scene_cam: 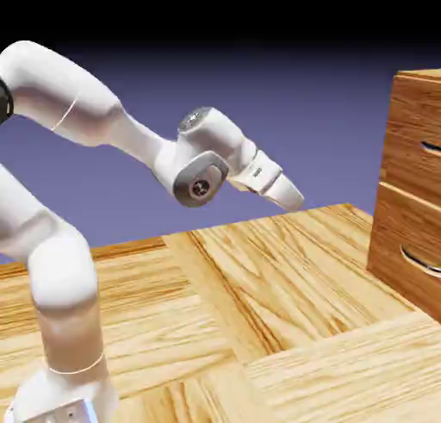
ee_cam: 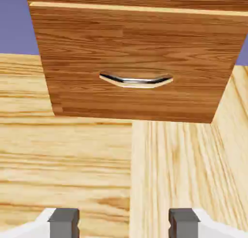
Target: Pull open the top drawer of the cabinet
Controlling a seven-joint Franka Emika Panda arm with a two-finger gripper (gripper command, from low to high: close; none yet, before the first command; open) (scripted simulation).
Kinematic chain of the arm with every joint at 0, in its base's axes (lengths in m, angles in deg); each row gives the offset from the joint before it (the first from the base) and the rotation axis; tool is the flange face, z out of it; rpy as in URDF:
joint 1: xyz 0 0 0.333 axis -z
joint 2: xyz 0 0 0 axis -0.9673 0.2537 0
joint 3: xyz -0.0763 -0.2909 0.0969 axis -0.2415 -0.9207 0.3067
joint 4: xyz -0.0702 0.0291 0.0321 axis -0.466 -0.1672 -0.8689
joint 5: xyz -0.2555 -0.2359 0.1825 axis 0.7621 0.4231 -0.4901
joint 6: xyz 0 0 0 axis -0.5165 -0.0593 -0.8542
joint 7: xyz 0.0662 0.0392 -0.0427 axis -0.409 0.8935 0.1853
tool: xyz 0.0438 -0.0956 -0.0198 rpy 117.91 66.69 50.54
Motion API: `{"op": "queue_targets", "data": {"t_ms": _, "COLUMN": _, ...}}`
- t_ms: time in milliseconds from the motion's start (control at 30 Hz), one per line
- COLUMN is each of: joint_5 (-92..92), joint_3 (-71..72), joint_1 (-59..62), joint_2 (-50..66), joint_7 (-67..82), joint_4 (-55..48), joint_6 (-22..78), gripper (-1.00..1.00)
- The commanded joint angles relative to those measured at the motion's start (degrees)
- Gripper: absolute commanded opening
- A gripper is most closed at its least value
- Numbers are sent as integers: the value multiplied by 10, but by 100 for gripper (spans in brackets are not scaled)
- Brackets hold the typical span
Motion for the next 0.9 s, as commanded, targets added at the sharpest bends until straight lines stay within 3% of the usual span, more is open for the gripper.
{"op": "queue_targets", "data": {"t_ms": 0, "joint_5": -25, "joint_3": -16, "joint_1": -8, "joint_2": 20, "joint_7": -5, "joint_4": -11, "joint_6": 5, "gripper": 0}}
{"op": "queue_targets", "data": {"t_ms": 867, "joint_5": -673, "joint_3": -438, "joint_1": -211, "joint_2": 528, "joint_7": -125, "joint_4": -303, "joint_6": 126, "gripper": 0}}
